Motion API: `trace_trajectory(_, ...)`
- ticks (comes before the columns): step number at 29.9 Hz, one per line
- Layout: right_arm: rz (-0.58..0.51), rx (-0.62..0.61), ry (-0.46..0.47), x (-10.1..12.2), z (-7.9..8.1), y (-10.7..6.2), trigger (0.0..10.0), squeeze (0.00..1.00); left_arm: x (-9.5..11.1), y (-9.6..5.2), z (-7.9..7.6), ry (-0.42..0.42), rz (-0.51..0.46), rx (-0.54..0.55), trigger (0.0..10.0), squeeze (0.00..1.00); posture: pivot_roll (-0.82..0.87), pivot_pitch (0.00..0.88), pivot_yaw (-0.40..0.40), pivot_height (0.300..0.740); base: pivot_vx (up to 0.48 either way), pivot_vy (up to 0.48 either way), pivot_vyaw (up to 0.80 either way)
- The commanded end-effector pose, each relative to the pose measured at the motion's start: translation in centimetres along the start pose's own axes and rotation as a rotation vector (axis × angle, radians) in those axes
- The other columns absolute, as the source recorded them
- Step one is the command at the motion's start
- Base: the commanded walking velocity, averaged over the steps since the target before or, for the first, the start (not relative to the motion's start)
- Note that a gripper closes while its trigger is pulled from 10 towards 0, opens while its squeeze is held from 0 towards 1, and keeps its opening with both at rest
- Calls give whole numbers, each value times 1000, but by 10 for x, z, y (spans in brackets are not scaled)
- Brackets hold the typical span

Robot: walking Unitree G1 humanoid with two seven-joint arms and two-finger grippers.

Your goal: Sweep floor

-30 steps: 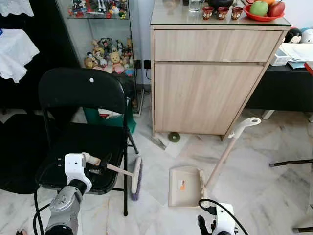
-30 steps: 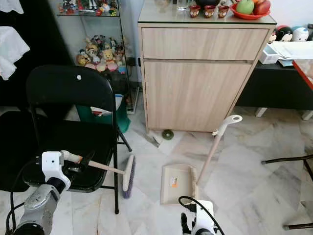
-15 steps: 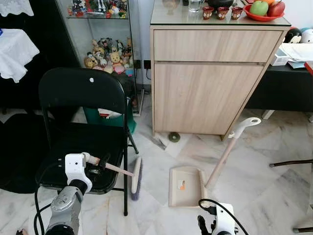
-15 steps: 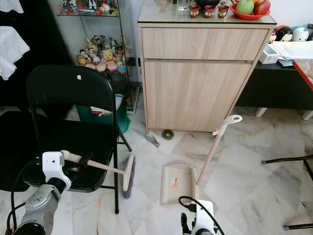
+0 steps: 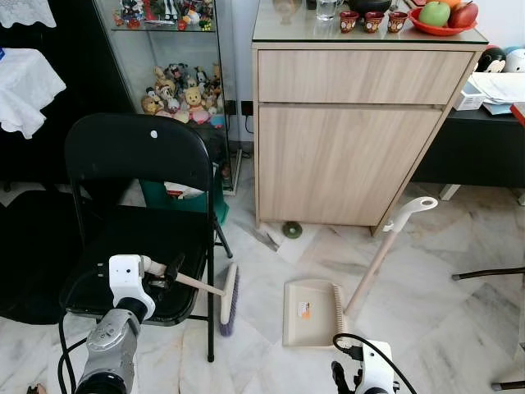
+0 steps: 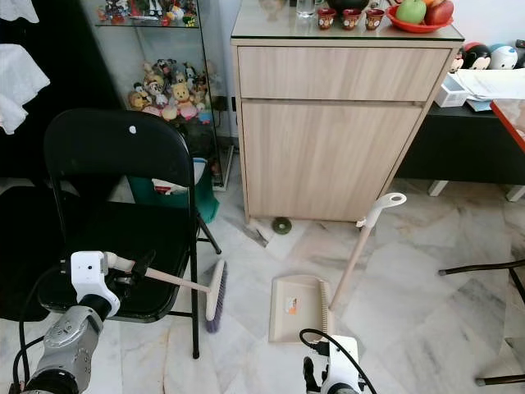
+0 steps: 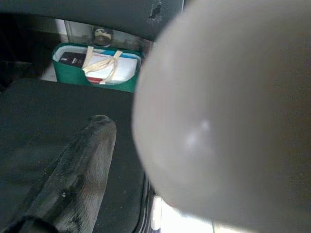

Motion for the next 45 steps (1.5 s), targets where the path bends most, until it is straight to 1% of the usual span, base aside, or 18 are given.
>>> trace_trajectory(1,25,5,-2,-8,1,-1,10000,0,-2,-1,1,-5,1,11,10000,0,-46,84,-4,740,0,0,0)
trace_trajectory(6,27,5,-2,-8,1,-2,10000,0,-2,-1,2,2,2,11,10000,0,-46,84,-4,740,0,0,0)
trace_trajectory(11,28,7,-3,-9,1,-2,10000,0,0,-3,9,14,2,28,10000,0,-45,86,-5,740,0,0,0)
trace_trajectory(20,26,10,-5,-8,2,-1,10000,0,4,-1,9,7,-18,39,10000,0,-43,85,-7,740,0,0,0)
trace_trajectory(28,29,9,-7,-9,1,-2,10000,0,3,0,7,11,-12,27,10000,0,-43,85,-7,740,0,0,0)
trace_trajectory(45,28,14,-8,-8,2,-1,10000,0,5,-6,17,40,-8,33,10000,0,-40,80,-8,740,0,0,0)
Point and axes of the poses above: a point about 5 cm out from each wrist's last joint towards the gripper, its own y axis pointing out of the wrist towards the gripper, its own x axis along the axis of the wrist's last joint, z = x × y, the point moved 5 cm from there along y, pointing out of the wrist towards the gripper, and after that the axes turned 10 degrees about -y, right-handed, at the moved point
